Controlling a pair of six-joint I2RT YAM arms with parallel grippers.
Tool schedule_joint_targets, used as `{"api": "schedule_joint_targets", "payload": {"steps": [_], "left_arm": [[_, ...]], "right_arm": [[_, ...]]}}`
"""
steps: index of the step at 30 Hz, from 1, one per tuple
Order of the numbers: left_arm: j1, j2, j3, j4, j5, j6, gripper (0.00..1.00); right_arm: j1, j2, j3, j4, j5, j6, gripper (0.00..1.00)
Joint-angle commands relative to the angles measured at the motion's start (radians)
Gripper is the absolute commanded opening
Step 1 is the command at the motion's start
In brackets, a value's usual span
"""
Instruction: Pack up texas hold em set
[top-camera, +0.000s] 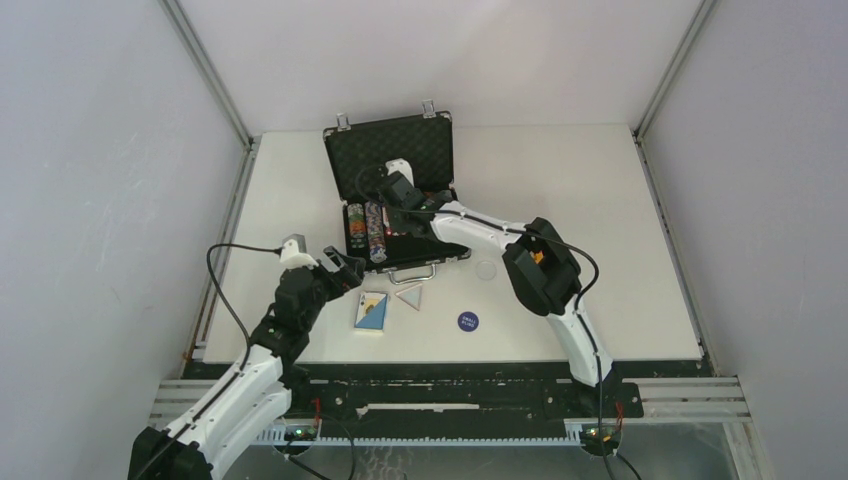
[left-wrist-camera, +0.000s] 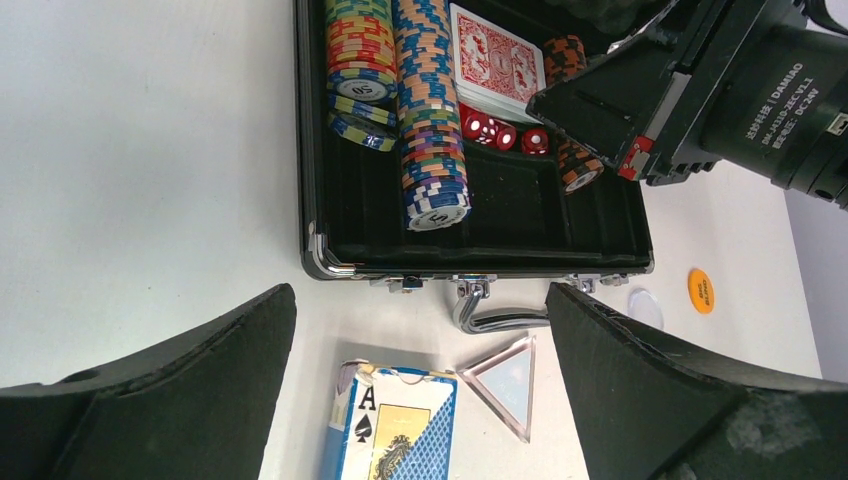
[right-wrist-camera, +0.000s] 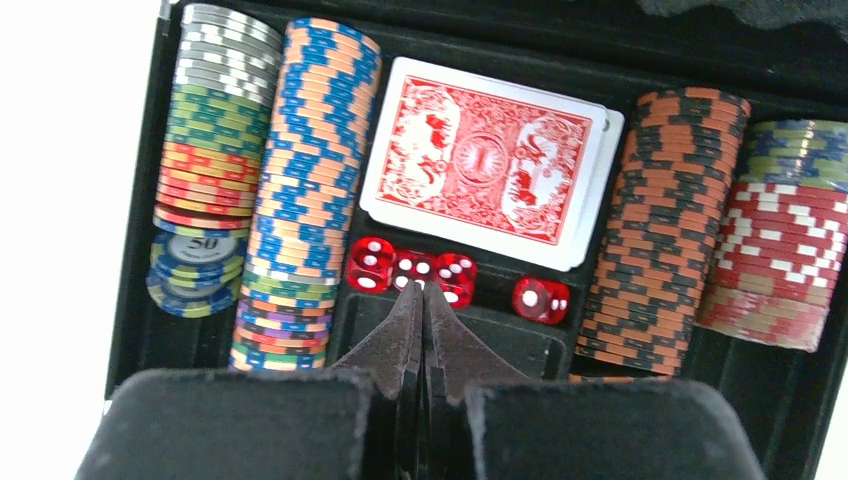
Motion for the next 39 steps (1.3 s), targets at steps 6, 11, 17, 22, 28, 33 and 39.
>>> {"api": "schedule_joint_targets", "payload": {"steps": [6,11,17,22,28,33,39], "left_arm": [[-0.004,-0.002,-0.007,0.039,0.020,0.026,1.00],[-0.004,0.000,-0.008,0.042,0.025,0.023,1.00],[-0.004,0.000,-0.010,0.050,0.032,0.020,1.00],[-0.004,-0.002,-0.011,0.051,0.034,0.020,1.00],[-0.005,-0.001,-0.011,0.051,0.035,0.020,1.00],[-0.004,0.001,-0.010,0.051,0.035,0.021,1.00],[-0.004,0.002,-0.010,0.053,0.037,0.020,1.00]], "right_arm": [[0.004,0.050,0.071,-0.012,-0.052,0.010,0.00],[-0.006,0.050,0.027,-0.008,-0.053,0.031,0.00],[-0.016,0.023,-0.033,0.007,-0.042,0.043,0.00],[-0.027,0.002,-0.046,0.005,-0.018,0.044,0.00],[-0.015,-0.024,-0.042,0.023,-0.033,0.030,0.00],[0.020,-0.032,0.000,0.020,-0.041,0.013,0.00],[0.027,-0.013,0.058,0.011,-0.047,0.003,0.00]]}}
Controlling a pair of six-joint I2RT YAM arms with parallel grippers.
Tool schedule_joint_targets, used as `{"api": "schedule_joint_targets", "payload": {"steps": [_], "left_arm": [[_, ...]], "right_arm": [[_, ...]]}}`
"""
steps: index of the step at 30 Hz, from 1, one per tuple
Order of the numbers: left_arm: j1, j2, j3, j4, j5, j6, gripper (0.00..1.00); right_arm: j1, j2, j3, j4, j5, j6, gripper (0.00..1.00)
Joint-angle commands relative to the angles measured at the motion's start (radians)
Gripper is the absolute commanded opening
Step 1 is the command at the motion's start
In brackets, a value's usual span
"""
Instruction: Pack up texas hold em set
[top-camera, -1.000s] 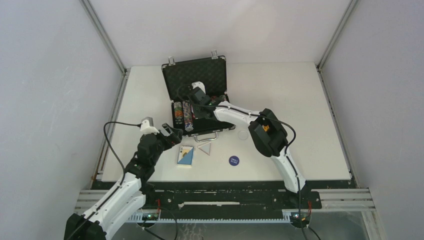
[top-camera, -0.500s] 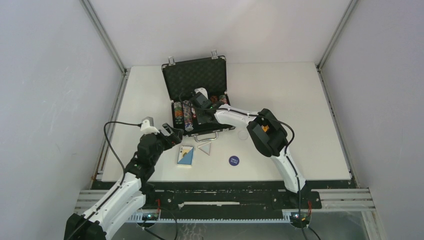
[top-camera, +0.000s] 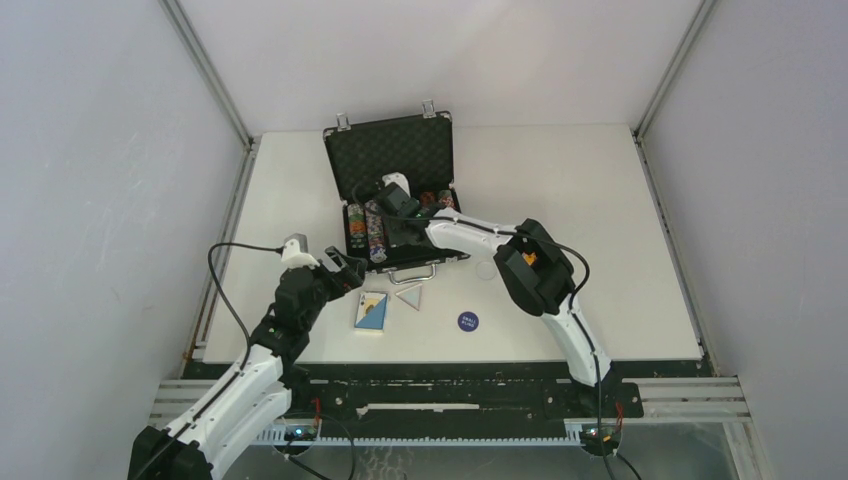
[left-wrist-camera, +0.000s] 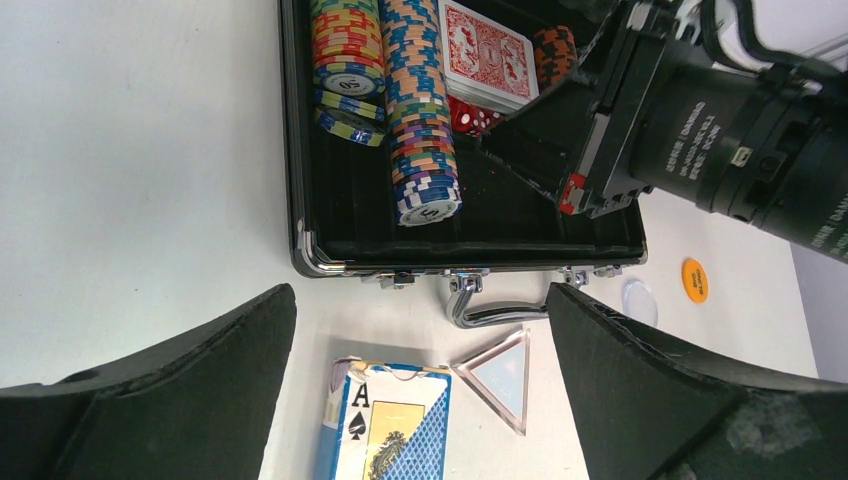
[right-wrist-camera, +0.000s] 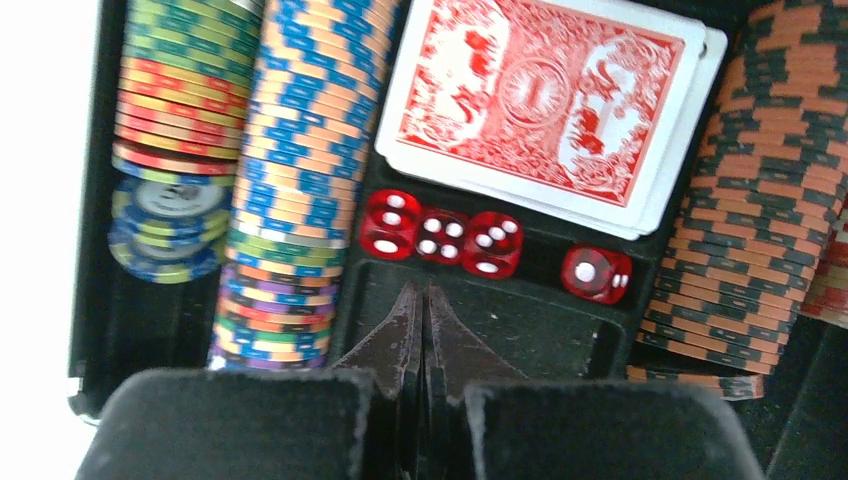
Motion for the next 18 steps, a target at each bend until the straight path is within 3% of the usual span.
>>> {"api": "schedule_joint_targets", "payload": {"steps": [1,18], "left_arm": [[-0.005,-0.002,-0.010,0.046,0.011,0.013,1.00],[-0.006,-0.003,-0.011,0.045,0.016,0.012,1.00]], "right_arm": [[0.011,-0.048,0.091,0.020,0.008,-0.016,0.00],[-0.007,0.036,0.120,0.020,-0.018,-0.006,0.00]]}}
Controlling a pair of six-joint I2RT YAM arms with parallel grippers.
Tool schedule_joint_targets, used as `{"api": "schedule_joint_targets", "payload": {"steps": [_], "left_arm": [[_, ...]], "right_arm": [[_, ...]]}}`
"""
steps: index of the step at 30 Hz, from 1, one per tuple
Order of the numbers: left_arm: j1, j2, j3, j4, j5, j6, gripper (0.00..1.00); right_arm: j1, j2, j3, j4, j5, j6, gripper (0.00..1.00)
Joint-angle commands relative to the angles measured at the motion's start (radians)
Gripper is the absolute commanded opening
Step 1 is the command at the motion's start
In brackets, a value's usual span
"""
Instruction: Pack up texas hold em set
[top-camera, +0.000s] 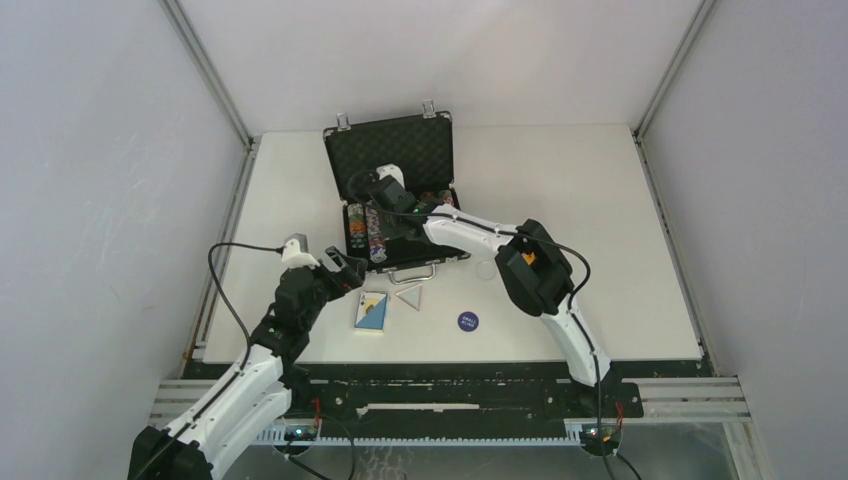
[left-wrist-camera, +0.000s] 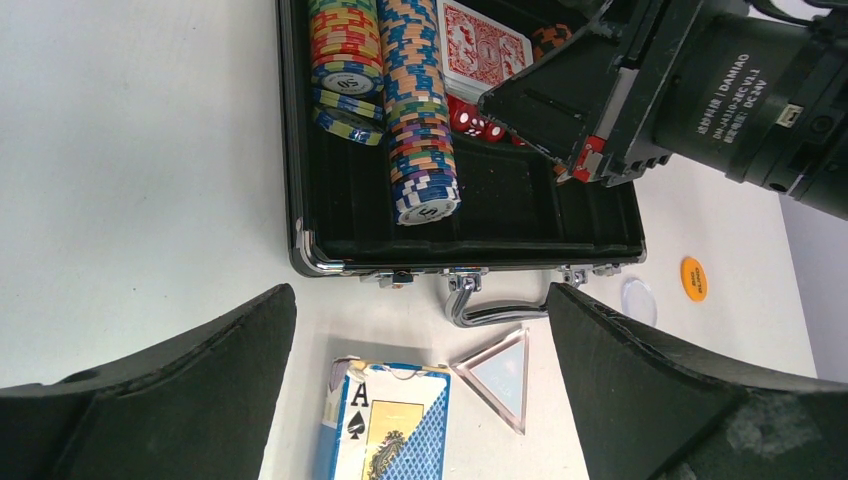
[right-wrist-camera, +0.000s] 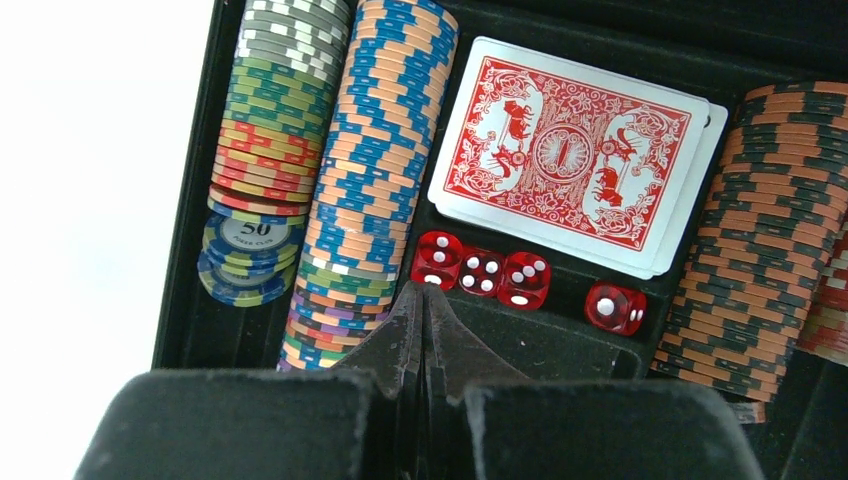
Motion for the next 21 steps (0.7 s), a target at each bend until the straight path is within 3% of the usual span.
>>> {"api": "schedule_joint_targets", "payload": {"steps": [1,10,21], "left_arm": [[-0.006,-0.001,-0.011,0.046,0.016,0.012,1.00],[-0.006,0.005,-0.011,0.048,0.013,0.014,1.00],[-0.004,0.003,-0.013,0.053,0.018,0.012,1.00]], "right_arm": [[-0.018,0.044,0.041,0.022,-0.020,0.006,0.00],[-0.034,0.045,0.033,0.033,-0.037,0.021,0.00],[-0.009,-0.184,-0.124,0.097,-0.008,0.001,0.01]]}}
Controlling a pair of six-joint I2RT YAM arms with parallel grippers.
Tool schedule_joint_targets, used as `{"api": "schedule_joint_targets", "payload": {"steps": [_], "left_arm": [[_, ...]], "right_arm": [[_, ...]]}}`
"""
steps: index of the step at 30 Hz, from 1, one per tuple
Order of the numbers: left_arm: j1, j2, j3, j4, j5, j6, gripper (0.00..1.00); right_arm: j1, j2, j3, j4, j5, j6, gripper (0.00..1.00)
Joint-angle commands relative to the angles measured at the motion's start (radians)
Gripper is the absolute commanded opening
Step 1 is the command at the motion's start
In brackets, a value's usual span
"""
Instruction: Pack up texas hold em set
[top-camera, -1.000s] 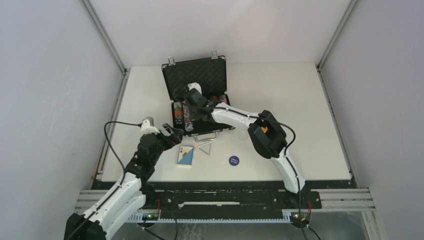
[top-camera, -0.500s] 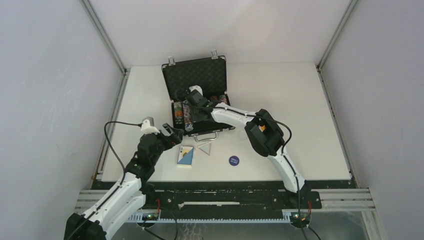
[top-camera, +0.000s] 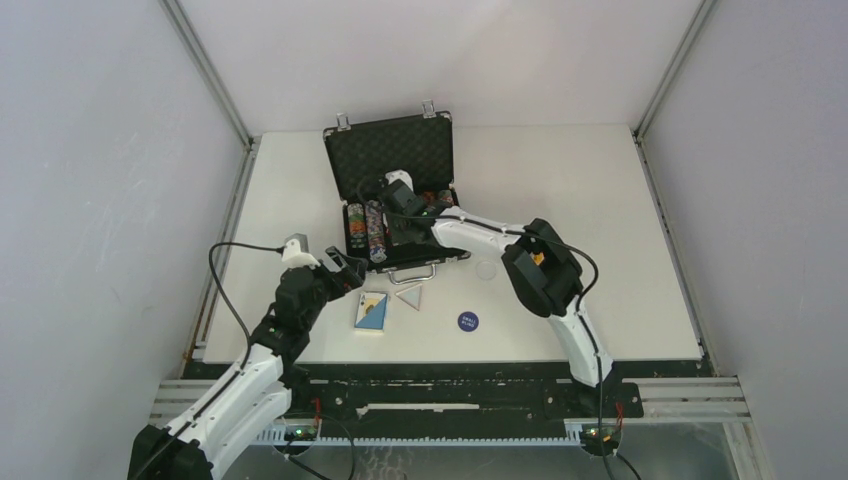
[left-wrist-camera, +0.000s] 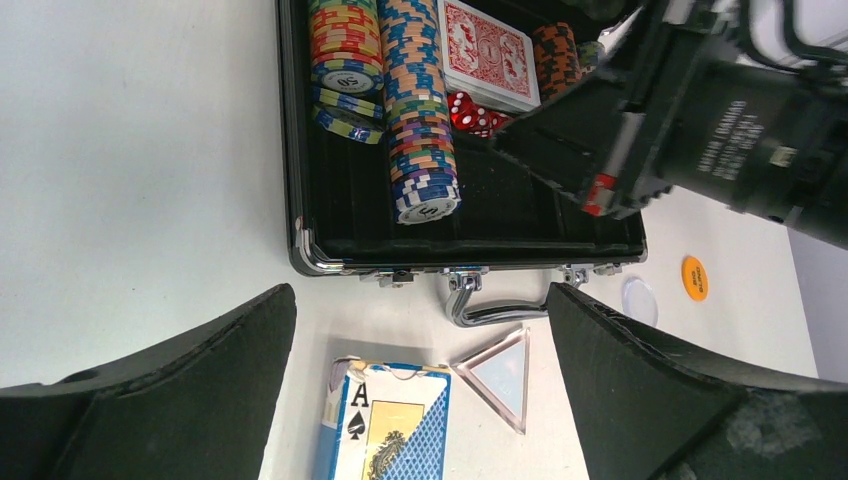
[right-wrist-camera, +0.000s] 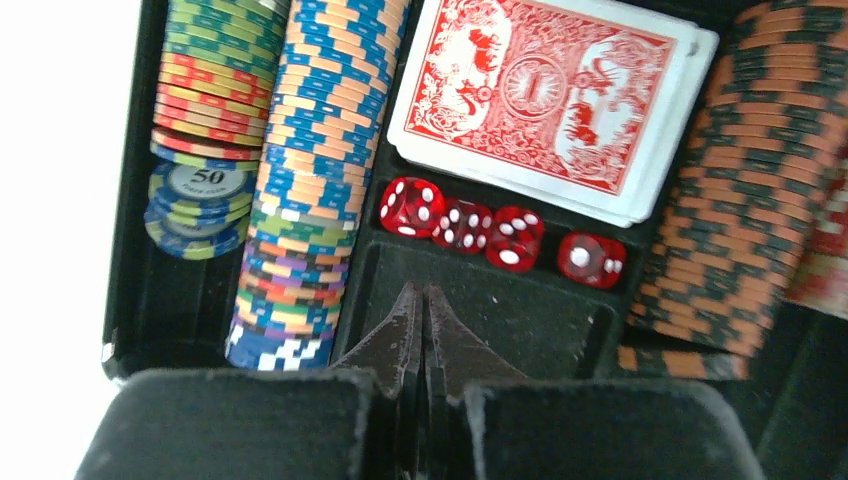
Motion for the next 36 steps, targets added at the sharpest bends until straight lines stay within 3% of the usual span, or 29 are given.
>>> {"api": "schedule_joint_targets", "payload": {"steps": [1,5,10,13,17,23,29,36], "left_arm": [[-0.005,-0.004,-0.013,0.049,0.016,0.012,1.00],[-0.005,-0.009,-0.013,0.049,0.018,0.010,1.00],[-0.005,-0.009,-0.014,0.050,0.022,0.003,1.00],[-0.005,-0.008,-0.017,0.054,0.026,-0.002,1.00],[-0.006,-0.004,-0.020,0.067,0.037,-0.011,1.00],[-0.006,-0.006,-0.020,0.069,0.050,-0.016,1.00],[-0.005,-0.016,-0.022,0.066,0.057,-0.020,1.00],[-0.006,-0.004,-0.025,0.082,0.077,-0.026,1.00]], "right_arm": [[0.008,-0.186,-0.057,0.087,0.034,-0.004,0.02],[-0.005,-0.291,-0.173,0.120,0.064,0.007,0.17],[-0.037,-0.458,-0.418,0.117,0.199,0.046,0.50],[-0.047,-0.597,-0.601,0.101,0.276,0.086,0.60],[-0.044,-0.786,-0.809,0.079,0.332,0.144,0.61],[-0.071,-0.922,-0.977,0.020,0.385,0.232,0.61],[-0.097,-0.958,-1.056,-0.069,0.440,0.367,0.61],[-0.135,-0.953,-1.117,-0.056,0.428,0.404,0.58]]}}
